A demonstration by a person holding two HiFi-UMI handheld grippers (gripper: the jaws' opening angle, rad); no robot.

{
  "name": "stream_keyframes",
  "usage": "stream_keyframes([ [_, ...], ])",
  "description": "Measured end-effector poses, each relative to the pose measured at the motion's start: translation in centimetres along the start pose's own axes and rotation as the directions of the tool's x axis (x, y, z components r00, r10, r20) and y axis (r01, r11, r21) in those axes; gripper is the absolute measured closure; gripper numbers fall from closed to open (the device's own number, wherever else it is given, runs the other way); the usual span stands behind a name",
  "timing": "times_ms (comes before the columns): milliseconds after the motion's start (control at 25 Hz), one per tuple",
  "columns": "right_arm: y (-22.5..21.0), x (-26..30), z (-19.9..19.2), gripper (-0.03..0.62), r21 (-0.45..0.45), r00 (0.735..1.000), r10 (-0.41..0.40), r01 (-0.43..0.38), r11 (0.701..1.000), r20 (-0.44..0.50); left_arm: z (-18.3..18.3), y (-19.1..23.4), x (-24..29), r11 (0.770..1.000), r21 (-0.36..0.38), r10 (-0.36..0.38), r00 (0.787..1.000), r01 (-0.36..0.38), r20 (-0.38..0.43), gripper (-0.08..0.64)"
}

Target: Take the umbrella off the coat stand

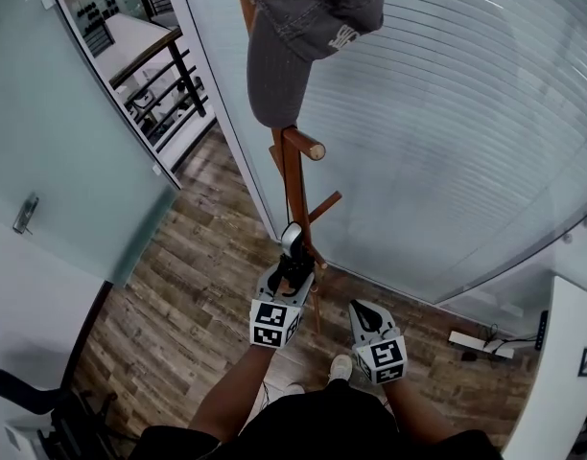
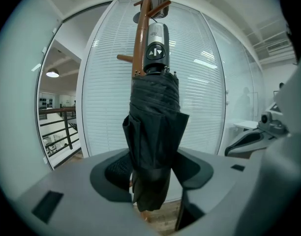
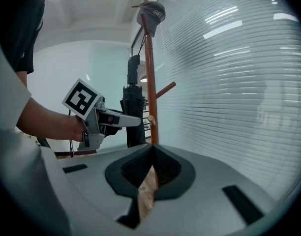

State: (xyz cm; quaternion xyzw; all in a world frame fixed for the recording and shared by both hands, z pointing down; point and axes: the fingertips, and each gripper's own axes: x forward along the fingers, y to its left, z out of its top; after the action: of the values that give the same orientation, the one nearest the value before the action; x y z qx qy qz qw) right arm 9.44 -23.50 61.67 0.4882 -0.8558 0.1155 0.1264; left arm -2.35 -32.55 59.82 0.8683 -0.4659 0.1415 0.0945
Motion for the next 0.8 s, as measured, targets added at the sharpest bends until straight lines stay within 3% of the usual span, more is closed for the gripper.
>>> stream_keyframes([
  [480, 1.3, -1.3, 3.4, 0.586, -0.009, 0.998, 0.005, -0.004, 1.0, 0.07, 8.1, -0.1, -3.1, 0.994, 0.095, 0.034, 0.993, -0.045, 0.113, 0.31],
  [800, 2.0, -2.4, 6.1, 0.586, -0.029, 0.992, 0.019, -0.016, 0.999, 0.126, 14.1, -1.1, -4.6, 0.984, 0.166, 0.026, 0.977, -0.062, 0.212, 0.31],
])
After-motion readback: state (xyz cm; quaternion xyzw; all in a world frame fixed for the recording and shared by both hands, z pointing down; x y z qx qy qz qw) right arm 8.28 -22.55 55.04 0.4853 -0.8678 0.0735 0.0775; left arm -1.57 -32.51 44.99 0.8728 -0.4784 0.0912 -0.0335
